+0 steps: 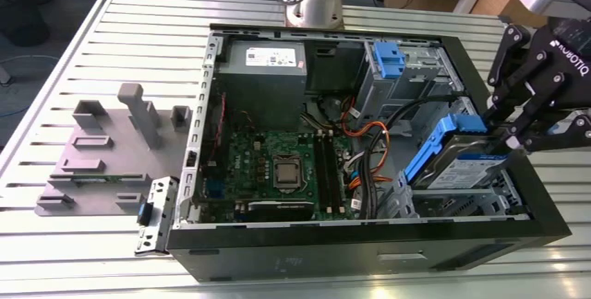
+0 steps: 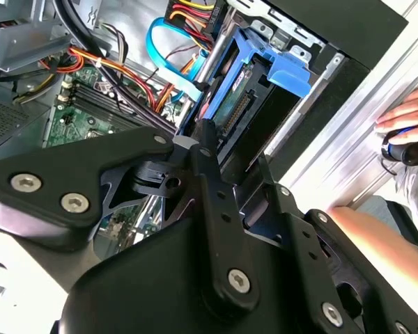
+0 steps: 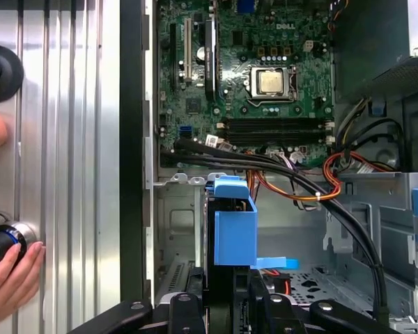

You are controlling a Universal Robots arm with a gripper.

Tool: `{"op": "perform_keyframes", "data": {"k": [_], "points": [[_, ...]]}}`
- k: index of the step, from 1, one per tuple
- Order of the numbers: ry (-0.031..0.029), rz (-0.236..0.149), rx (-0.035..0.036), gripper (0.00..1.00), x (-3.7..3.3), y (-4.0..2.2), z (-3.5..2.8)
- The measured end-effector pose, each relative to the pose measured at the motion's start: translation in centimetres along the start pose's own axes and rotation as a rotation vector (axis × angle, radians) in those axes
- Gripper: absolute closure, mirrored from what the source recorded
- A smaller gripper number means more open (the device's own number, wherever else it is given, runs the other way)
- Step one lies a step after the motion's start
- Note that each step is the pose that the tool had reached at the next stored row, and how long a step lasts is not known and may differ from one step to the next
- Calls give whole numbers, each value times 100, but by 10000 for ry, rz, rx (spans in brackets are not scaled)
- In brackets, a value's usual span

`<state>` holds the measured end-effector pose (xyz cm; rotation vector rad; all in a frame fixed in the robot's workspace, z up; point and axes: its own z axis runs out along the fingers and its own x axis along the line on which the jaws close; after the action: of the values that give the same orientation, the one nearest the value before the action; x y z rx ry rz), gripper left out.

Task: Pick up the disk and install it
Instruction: 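Insert the disk into the insertion slot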

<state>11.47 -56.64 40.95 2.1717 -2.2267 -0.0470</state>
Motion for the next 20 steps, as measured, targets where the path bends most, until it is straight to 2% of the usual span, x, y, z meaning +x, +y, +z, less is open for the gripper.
{"op": "perform_keyframes", "data": {"k": [20], "points": [[2, 0, 0, 65, 0, -16, 364]]}}
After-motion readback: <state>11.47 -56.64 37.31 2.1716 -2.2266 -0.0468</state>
